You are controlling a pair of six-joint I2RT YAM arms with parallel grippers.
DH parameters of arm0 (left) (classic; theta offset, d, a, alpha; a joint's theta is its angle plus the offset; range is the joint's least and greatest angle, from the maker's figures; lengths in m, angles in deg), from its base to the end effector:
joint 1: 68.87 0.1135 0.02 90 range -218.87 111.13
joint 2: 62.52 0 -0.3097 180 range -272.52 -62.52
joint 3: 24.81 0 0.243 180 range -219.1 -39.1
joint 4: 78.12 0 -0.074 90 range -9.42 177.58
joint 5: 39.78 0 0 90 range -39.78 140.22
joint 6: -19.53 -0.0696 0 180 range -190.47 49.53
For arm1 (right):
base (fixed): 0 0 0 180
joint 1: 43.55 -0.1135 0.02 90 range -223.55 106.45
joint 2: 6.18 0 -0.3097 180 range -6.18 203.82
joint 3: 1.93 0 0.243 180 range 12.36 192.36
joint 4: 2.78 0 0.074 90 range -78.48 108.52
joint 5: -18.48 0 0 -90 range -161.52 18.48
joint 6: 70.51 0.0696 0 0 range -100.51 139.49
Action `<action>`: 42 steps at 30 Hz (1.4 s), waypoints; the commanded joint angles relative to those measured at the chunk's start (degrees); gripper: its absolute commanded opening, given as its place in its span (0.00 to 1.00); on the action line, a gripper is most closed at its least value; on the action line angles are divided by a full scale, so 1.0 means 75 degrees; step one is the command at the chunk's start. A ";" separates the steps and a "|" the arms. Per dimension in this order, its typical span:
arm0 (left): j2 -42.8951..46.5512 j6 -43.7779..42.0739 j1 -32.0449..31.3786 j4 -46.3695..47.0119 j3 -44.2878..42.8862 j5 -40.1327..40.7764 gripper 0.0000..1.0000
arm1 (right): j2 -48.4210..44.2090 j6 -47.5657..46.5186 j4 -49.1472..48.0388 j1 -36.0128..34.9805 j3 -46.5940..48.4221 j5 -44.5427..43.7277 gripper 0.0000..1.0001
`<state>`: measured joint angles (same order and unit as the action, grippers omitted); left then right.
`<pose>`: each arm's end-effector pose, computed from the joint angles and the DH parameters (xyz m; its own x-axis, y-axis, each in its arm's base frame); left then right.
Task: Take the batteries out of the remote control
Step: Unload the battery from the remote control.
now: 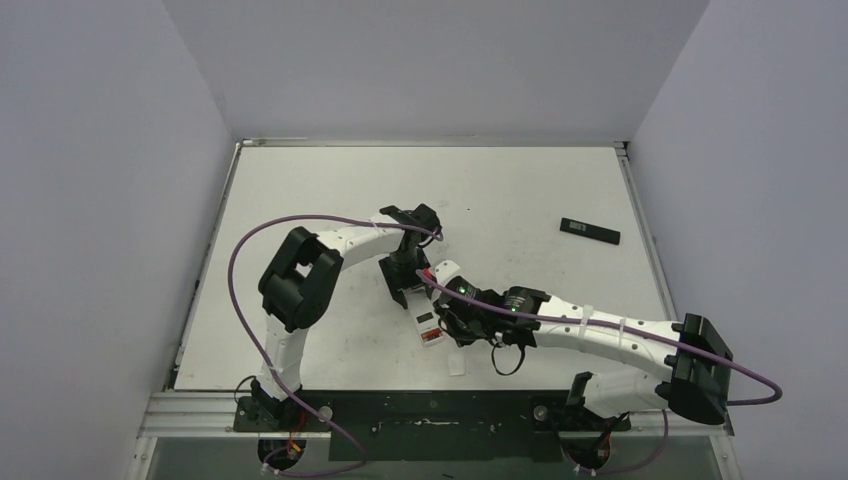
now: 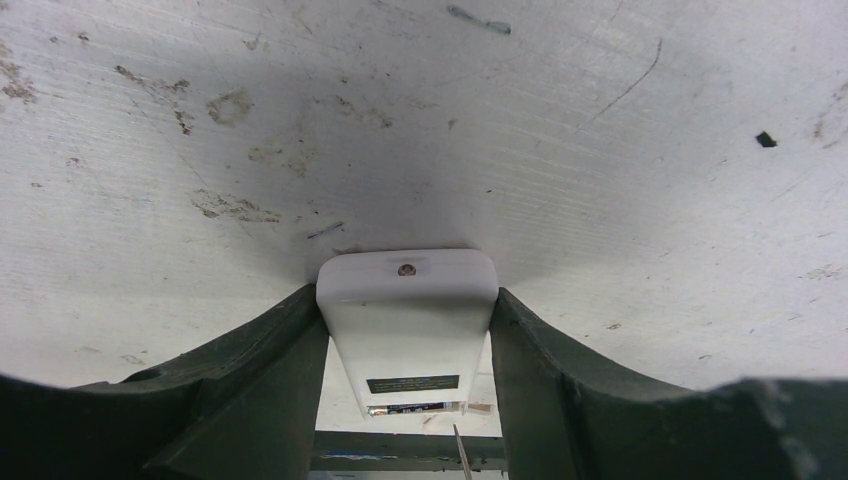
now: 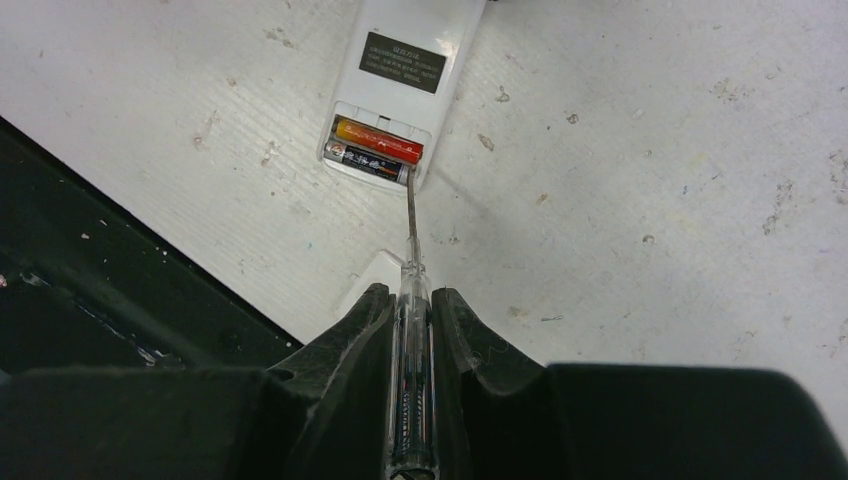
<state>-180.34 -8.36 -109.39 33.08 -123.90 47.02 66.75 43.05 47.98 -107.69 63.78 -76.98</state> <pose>0.3022 -0.2634 0.1660 -0.9302 -0.3658 0.0291 -0.3670 0.9280 -0.0642 0.1133 0.2186 0.2575 -0.6882 -0.5077 -0.5183 -0.6531 0.7446 0.1380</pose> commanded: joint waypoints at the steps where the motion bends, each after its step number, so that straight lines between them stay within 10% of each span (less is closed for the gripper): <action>1: 0.0005 -0.0125 0.0046 0.0124 -0.0147 0.0670 0.00 | 0.0024 -0.0046 -0.0316 -0.0070 0.0272 -0.0211 0.05; 42: -0.0011 -0.0091 0.0040 0.0196 -0.0096 0.0626 0.00 | 0.0401 0.0083 -0.0256 -0.0190 0.0097 -0.0580 0.05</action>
<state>-180.34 -8.34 -109.39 33.10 -123.90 47.13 68.98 43.15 46.74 -108.54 63.78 -79.51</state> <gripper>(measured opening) 0.534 0.173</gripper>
